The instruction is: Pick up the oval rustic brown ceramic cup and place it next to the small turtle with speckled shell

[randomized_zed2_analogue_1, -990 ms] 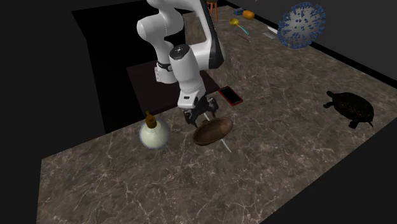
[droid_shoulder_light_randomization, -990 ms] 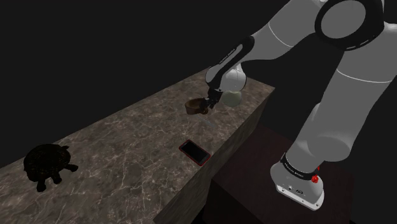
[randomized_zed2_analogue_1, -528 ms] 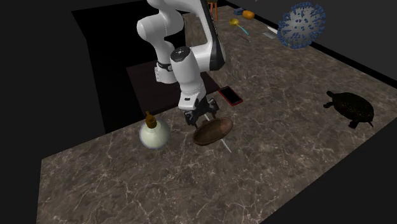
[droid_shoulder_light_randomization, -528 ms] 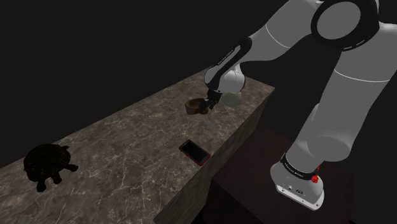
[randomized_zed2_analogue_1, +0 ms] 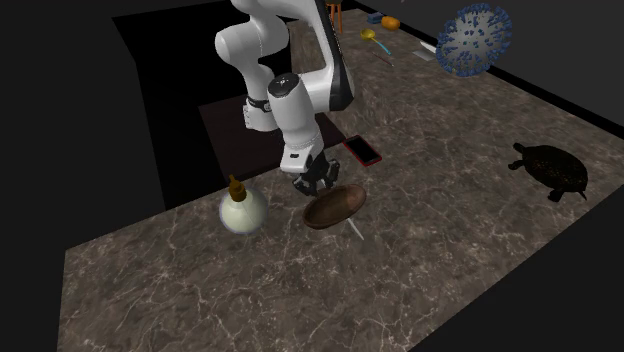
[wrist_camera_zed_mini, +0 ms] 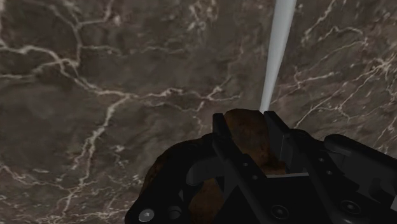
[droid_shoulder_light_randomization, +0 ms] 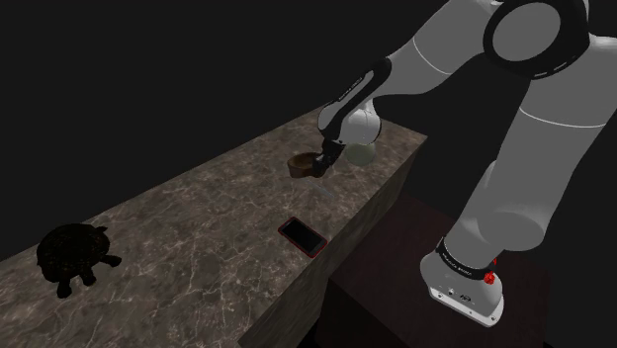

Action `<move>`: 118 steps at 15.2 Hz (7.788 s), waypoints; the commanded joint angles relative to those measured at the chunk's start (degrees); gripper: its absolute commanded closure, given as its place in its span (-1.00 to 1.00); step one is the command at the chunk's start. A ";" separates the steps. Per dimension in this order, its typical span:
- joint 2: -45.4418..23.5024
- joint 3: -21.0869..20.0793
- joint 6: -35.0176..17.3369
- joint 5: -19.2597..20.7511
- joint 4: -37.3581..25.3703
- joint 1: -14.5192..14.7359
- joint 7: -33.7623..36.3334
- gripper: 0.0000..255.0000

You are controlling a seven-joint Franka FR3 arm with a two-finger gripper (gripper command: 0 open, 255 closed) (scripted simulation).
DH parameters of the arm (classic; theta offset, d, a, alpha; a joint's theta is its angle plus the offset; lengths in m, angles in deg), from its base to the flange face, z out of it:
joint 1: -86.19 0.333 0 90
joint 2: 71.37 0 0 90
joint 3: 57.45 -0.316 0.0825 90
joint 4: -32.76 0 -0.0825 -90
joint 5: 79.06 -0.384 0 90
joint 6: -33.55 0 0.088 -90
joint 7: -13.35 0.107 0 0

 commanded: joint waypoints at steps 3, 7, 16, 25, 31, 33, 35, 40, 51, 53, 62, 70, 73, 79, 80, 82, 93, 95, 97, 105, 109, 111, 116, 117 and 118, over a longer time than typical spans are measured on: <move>-0.03 -0.01 0.00 -0.02 -0.01 0.00 -0.01 1.00; 3.19 1.21 2.33 4.59 0.38 0.47 3.99 1.00; 9.80 2.29 8.26 13.13 0.08 0.18 11.45 1.00; 15.35 2.11 14.93 18.77 -1.69 -0.83 16.63 1.00; 18.39 1.79 19.55 21.29 -3.56 -1.47 19.14 1.00; 19.29 1.67 21.11 21.96 -4.30 -1.65 19.85 1.00; 20.07 1.57 22.57 22.53 -5.04 -1.81 20.47 1.00; 18.03 -3.18 20.76 22.63 -6.63 1.18 28.02 1.00; 9.19 -12.10 18.71 25.90 -15.94 7.24 45.13 1.00; 7.04 -13.37 18.74 27.06 -18.47 8.34 48.31 1.00; -4.48 -16.90 21.02 33.50 -33.25 14.39 62.02 1.00; -17.47 -17.57 26.76 38.80 -52.19 21.13 71.79 1.00; -23.39 -17.47 30.14 40.36 -61.49 23.86 74.60 1.00; -28.69 -17.18 30.35 41.36 -66.99 25.77 76.29 1.00; -28.92 -17.15 29.72 41.40 -66.59 25.77 76.32 1.00; -29.39 -17.10 28.47 41.48 -65.81 25.77 76.37 1.00; -32.75 -16.70 22.02 42.00 -62.70 25.90 76.69 1.00; -33.51 -16.62 20.94 42.11 -62.39 25.94 76.75 1.00; -34.29 -16.53 19.88 42.21 -62.10 25.99 76.82 1.00; -37.76 -15.97 15.88 42.44 -61.59 26.35 76.95 1.00; -37.73 -15.58 15.86 42.02 -61.58 26.65 76.72 1.00; -37.72 -15.38 15.85 41.79 -61.57 26.81 76.60 1.00; -37.86 -16.06 17.13 41.05 -62.96 25.23 74.67 -1.00; -36.50 -16.12 15.21 41.07 -59.64 25.15 74.79 -1.00; -35.35 -16.05 15.21 41.16 -58.56 25.51 75.24 -1.00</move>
